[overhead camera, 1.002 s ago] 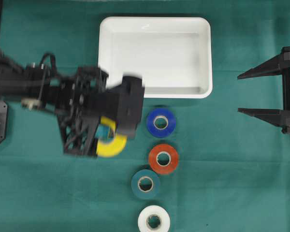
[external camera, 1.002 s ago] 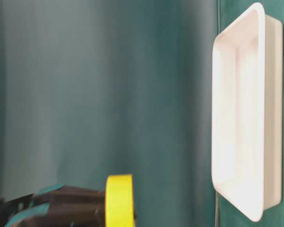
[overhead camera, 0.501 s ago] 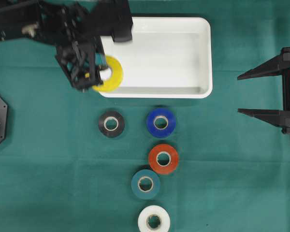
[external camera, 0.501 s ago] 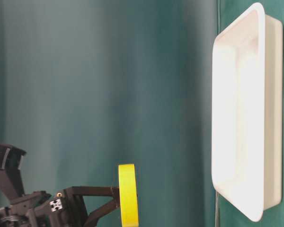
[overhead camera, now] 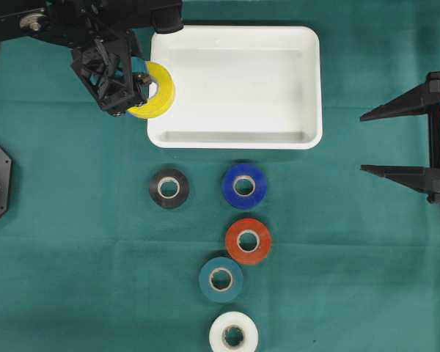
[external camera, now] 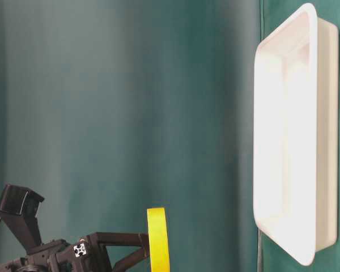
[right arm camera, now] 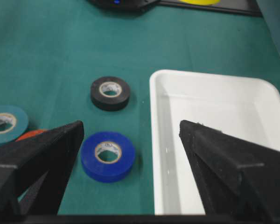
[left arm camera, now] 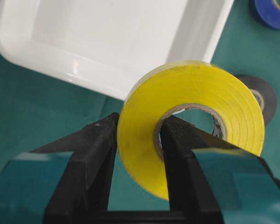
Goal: Pick up the tape from a random location and place it into the white case.
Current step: 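Lift the yellow roll with the left gripper and carry it over the tray, then lower the yellow roll into the white tray and open the left gripper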
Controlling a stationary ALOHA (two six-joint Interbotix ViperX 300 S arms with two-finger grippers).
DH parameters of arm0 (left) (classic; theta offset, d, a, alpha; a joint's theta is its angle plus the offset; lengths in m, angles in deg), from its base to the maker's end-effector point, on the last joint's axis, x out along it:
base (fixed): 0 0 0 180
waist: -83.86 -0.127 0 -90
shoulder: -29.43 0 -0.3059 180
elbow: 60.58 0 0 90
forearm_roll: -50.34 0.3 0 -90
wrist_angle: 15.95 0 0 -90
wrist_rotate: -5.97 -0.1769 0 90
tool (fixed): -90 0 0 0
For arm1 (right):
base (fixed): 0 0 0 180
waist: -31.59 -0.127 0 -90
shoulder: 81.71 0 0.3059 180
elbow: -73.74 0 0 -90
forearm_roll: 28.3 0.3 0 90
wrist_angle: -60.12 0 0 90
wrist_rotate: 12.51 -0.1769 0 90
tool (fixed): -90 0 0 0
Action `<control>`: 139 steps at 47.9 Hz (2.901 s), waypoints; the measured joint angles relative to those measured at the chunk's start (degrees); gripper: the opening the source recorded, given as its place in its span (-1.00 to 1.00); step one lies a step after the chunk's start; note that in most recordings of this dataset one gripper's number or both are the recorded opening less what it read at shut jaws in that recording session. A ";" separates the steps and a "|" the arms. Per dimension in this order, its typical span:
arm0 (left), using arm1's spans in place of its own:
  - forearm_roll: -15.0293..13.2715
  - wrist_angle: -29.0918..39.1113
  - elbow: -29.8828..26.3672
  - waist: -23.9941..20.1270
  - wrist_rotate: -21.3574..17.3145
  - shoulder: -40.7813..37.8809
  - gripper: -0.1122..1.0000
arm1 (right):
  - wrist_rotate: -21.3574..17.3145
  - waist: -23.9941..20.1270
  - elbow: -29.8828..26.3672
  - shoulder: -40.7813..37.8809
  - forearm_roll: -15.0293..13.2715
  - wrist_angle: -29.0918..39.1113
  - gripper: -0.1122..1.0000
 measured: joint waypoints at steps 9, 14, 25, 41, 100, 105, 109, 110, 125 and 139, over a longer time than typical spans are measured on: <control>0.00 -1.41 -0.44 -0.09 0.00 -0.44 -0.38 | 0.09 0.00 -0.18 -0.26 0.00 0.00 0.84; 0.00 -2.81 -2.64 -0.09 0.00 -2.81 -0.38 | 0.09 0.00 -0.18 -0.44 0.00 0.00 0.84; 0.09 -3.87 -10.20 0.18 -0.44 -9.76 -0.38 | 0.09 0.00 -0.18 -0.44 0.00 0.00 0.84; 0.09 -4.04 -18.54 0.88 -2.37 -16.88 -0.38 | 0.09 0.00 -0.18 -0.44 0.00 0.44 0.84; 0.00 -4.04 -19.69 0.88 -2.37 -18.46 -0.38 | 0.09 0.00 -0.18 -0.62 0.00 0.53 0.84; 0.09 -4.04 -19.69 0.88 -2.37 -18.46 -0.38 | 0.09 0.00 -0.18 -0.62 0.00 0.62 0.84; 0.00 -4.39 -19.69 0.88 -2.37 -18.46 -0.38 | 0.09 0.00 -0.18 -0.62 0.00 0.70 0.84; 0.00 -4.75 -19.69 0.88 -2.37 -18.54 -0.38 | 0.09 0.00 -0.18 -0.62 0.00 0.70 0.84; 0.00 -11.60 -14.15 0.18 -2.37 -21.36 -0.38 | 0.18 0.00 -0.18 -1.32 0.00 0.70 0.84; 0.00 -20.83 -9.05 -2.37 -2.37 -25.22 -0.38 | 0.18 0.00 -0.18 -1.41 0.00 0.70 0.84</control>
